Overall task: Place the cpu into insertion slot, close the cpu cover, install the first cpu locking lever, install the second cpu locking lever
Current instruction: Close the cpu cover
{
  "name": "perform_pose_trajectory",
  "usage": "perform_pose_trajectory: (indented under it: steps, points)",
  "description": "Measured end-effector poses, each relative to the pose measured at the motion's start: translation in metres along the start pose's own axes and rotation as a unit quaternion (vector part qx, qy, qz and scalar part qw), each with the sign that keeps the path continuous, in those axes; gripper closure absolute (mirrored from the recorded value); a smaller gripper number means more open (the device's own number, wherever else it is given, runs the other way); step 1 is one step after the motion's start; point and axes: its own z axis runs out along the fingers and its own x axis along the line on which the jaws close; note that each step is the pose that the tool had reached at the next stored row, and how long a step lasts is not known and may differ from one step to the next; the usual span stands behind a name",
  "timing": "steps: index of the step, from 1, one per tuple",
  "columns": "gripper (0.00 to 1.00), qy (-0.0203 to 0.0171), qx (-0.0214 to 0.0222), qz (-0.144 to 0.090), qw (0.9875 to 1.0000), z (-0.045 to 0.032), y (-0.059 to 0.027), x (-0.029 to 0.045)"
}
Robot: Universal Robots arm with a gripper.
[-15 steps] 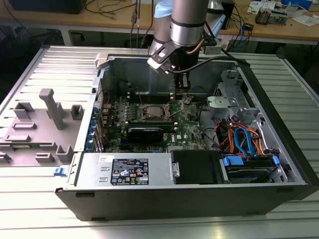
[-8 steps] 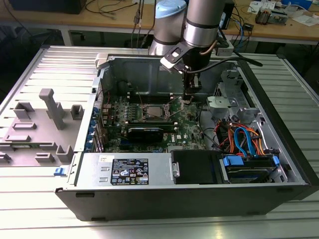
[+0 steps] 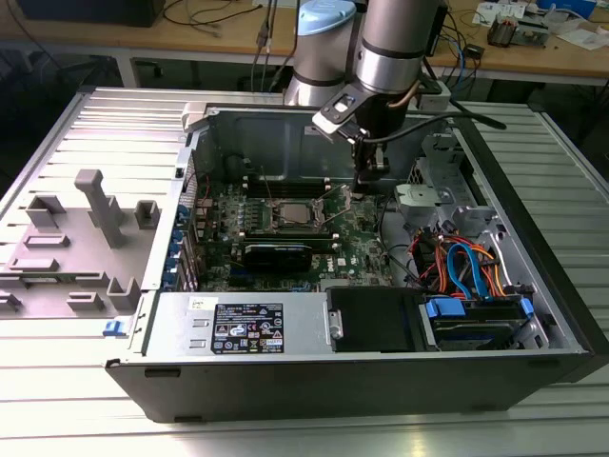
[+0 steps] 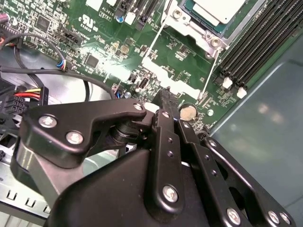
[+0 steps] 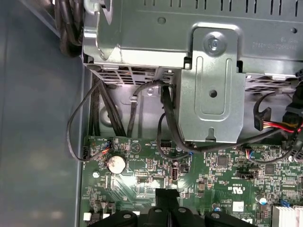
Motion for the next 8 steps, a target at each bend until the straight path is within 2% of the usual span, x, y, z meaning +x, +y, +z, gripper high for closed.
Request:
perform_pose_trajectory:
  steps: [3,8]
  points:
    - [0.89,-0.0002,-0.0022,-0.002,1.0000,0.0029,0.0006,0.0002]
    - [0.89,0.0001,-0.0023,-0.002,1.0000,0.0066,0.0023,0.0005]
